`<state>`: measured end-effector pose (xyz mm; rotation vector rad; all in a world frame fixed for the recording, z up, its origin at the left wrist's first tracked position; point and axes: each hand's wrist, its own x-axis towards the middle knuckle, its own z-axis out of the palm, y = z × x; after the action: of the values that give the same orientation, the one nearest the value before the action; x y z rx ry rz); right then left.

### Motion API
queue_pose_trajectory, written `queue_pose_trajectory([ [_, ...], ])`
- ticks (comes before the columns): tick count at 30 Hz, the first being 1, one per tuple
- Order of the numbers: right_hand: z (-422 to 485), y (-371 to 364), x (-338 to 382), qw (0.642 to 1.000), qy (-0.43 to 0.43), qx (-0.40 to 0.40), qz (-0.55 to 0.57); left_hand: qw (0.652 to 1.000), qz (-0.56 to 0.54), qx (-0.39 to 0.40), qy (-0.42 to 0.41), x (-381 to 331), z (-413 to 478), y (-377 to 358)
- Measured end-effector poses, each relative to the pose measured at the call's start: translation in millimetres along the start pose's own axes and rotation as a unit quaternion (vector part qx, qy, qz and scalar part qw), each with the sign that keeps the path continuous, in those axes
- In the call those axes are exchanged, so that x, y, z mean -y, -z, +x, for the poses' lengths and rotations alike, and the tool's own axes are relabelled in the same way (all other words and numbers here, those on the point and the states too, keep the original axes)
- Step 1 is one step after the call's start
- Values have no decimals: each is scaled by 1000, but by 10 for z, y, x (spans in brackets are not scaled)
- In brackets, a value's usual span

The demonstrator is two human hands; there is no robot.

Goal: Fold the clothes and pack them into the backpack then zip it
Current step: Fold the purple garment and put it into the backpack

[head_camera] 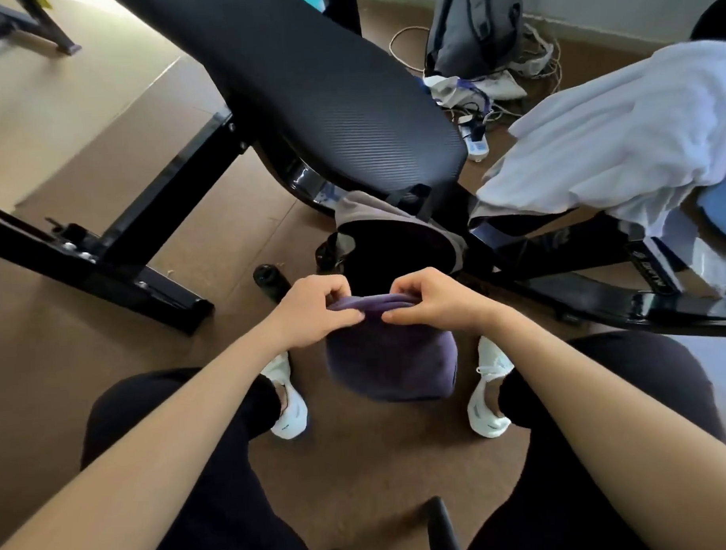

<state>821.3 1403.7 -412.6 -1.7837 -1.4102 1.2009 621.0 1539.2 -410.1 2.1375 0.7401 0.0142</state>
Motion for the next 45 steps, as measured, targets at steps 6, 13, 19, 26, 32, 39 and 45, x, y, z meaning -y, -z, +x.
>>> queue_pose_trajectory([
  [6,370,168,-257,997,-53,-1,-59,998,-7,-47,45,377,448,-37],
  [13,566,26,-247,980,-84,52,175,993,-114,-20,-16,317,659,16],
  [19,646,-40,-330,977,-31,36,207,986,-163,-8,-25,264,697,-23],
  [26,605,-114,-447,996,-23,-10,82,985,-155,-70,-25,302,662,-44],
  [32,612,-89,-443,997,-33,-4,69,974,-138,-180,1,304,733,-87],
  [39,542,155,-538,991,-68,-112,28,935,-134,-289,155,460,780,34],
  [45,516,539,-581,901,-105,-406,108,973,-51,-183,127,565,750,-65],
])
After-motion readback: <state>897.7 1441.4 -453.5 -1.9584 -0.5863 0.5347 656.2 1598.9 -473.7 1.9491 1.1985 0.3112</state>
